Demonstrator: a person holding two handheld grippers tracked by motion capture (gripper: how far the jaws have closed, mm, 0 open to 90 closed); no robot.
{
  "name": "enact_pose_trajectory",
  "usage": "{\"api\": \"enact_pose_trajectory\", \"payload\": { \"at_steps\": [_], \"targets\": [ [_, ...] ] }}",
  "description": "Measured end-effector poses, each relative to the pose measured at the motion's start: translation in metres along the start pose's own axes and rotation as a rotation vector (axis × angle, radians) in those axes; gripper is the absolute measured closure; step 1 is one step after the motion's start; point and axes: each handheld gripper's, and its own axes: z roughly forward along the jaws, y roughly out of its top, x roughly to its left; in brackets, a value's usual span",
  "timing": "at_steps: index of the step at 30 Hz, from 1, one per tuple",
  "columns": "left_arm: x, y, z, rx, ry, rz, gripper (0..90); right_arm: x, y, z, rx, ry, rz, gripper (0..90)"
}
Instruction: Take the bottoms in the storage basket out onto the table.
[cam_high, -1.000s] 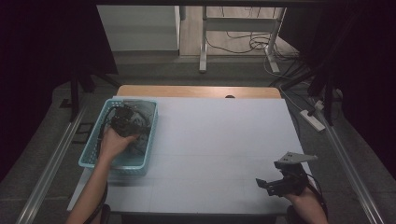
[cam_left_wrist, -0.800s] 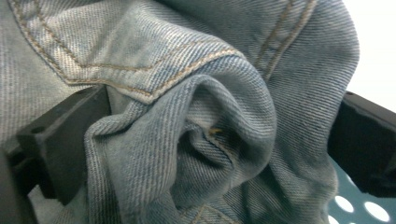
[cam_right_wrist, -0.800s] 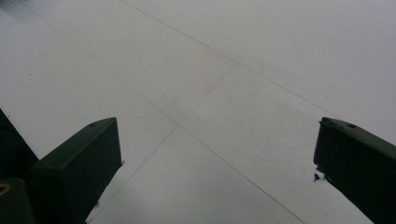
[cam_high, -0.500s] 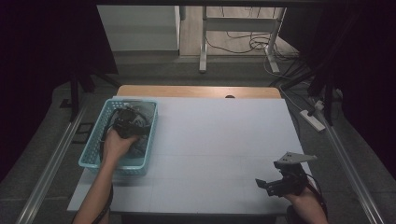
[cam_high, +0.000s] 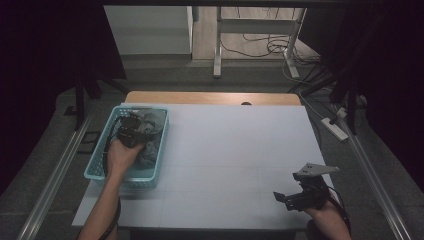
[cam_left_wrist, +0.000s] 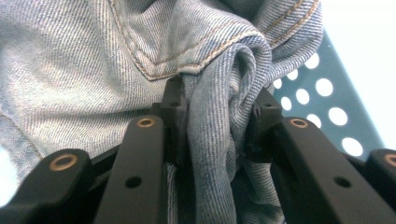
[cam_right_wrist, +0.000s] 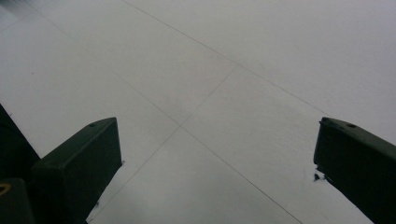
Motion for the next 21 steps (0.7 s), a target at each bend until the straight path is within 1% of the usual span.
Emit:
{"api": "enact_pose_trajectory", "payload": {
  "at_steps": [2,5,6,8,11,12,13,17,18,20,21],
  "targets": [
    [0.000,-0.001,-0.003,-0.014,0.001,0.003,66.9,0.000,0.000,0.000,-0.003,0.000,0.001,1.1],
    [0.001,-0.002,-0.009,-0.037,-0.015,-0.010,67.4,0.000,0.000,-0.001,-0.005,0.001,-0.001,1.1],
    [0.001,-0.002,-0.009,-0.037,-0.015,-0.010,67.6,0.000,0.000,-0.001,-0.005,0.002,-0.002,1.1],
    [0.002,-0.004,-0.016,-0.061,-0.020,-0.011,67.7,0.000,0.000,-0.001,-0.009,0.003,-0.002,1.1],
    [0.002,-0.005,-0.022,-0.088,-0.023,-0.006,67.8,0.000,0.000,-0.001,-0.011,0.003,-0.003,1.1],
    [0.002,-0.005,-0.022,-0.088,-0.023,-0.006,67.7,0.001,0.000,-0.001,-0.012,0.004,-0.002,1.1],
    [0.002,-0.006,-0.027,-0.104,-0.027,-0.004,67.8,0.001,0.000,-0.001,-0.013,0.004,-0.002,1.1],
    [0.002,-0.006,-0.036,-0.142,-0.042,0.000,68.0,0.000,-0.001,-0.002,-0.017,0.007,-0.001,1.1],
    [0.002,-0.006,-0.036,-0.142,-0.042,0.000,68.0,0.000,-0.001,-0.002,-0.017,0.007,-0.001,1.1],
    [0.002,-0.006,-0.041,-0.159,-0.040,0.008,68.1,0.000,-0.001,-0.002,-0.019,0.008,0.000,1.1],
    [0.002,-0.006,-0.045,-0.174,-0.043,0.006,68.2,0.000,-0.001,-0.002,-0.020,0.009,0.000,1.1]
  ]
}}
